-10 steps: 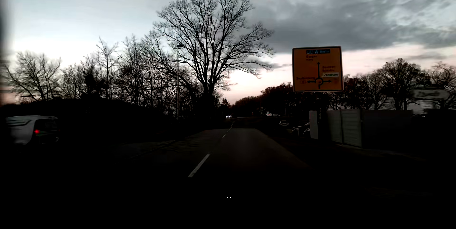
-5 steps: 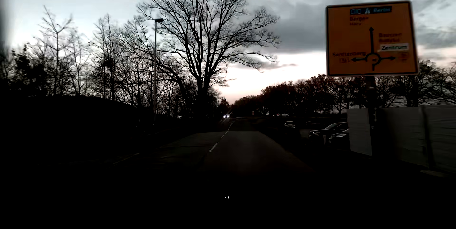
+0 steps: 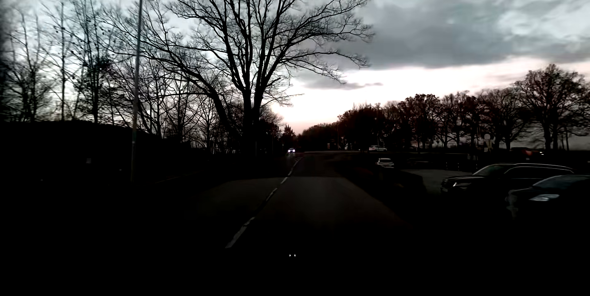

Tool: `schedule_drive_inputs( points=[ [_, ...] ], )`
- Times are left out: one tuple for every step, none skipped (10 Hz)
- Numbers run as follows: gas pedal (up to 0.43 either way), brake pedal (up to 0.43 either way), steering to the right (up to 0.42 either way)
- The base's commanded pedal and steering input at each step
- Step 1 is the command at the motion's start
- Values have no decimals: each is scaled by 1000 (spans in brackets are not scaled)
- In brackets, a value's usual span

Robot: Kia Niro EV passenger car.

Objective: Follow the waypoints while adhering to traffic rules and regulations

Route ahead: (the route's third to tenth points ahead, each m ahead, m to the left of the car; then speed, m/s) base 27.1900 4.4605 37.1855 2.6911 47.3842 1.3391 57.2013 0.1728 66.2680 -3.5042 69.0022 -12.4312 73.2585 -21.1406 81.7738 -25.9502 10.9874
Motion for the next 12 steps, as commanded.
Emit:
schedule_drive_inputs(
  points=[
    [0, 0, 0],
    [0, 0, -3],
    [0, 0, -3],
    [0, 0, -3],
    [0, 0, -3],
    [0, 0, -3],
    [0, 0, -3],
    [0, 0, -3],
    [0, 0, -3],
    [0, 0, -3],
    [0, 0, -3],
    [0, 0, -3]
  ],
)
